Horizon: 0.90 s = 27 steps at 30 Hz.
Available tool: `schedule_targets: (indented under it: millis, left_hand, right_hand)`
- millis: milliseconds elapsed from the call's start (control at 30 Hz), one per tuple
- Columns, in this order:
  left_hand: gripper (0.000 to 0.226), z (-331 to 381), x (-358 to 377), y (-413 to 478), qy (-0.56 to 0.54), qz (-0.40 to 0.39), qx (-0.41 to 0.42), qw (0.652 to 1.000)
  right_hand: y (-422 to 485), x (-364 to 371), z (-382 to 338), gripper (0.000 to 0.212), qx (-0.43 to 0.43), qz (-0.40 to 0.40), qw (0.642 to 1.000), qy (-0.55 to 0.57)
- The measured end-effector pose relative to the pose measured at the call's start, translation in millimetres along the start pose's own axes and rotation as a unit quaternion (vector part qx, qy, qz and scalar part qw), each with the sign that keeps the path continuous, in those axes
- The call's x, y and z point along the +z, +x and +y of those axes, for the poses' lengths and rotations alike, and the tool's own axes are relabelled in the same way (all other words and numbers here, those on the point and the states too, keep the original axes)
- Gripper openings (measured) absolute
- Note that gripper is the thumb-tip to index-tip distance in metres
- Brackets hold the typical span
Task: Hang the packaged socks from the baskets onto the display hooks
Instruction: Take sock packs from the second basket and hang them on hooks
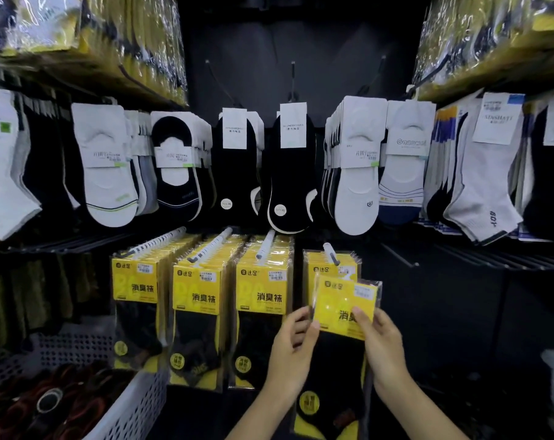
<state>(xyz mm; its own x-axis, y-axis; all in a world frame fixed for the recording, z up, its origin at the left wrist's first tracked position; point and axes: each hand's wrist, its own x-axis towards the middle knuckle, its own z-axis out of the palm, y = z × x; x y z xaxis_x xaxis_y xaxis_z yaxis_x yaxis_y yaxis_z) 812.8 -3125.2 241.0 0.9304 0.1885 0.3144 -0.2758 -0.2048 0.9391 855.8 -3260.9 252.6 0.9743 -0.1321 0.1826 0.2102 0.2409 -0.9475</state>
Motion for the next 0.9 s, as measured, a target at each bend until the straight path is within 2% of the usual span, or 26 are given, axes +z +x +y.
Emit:
schedule_targets:
  millis: [200,333,400,567,733,900]
  left_hand:
    - [0.049,3,8,6,-0.012,-0.013,-0.015,1.0]
    - [0.053,1,9,13,-0.015,-0.007,-0.028,0.999]
    - [0.054,-2,10,20,-0.009,-0.008,-0.034,0.999]
    - [0.056,-11,15,37,0.012,-0.004,-0.023,1.0]
    - [0.056,-24,16,38,0.033,0.007,-0.009,0.999]
    - [0.055,-68,12,3,0.05,-0.002,-0.07,0.996]
  right_hand:
    - [27,-1,-14,0.01,-0.067,-0.052,0.994,-0.071]
    - [44,4,-9,0.008,-0.074,-0.062,0.989,-0.111]
    - [52,7,-2,0.01,-0.06,-0.045,0.99,-0.119]
    - [66,14,15,0.031,-0.006,0.037,0.99,-0.139]
    - [60,10,29,0.037,-0.01,0.08,0.983,-0.164]
    - [15,-17,67,0.04,-0.006,0.089,0.988,-0.123]
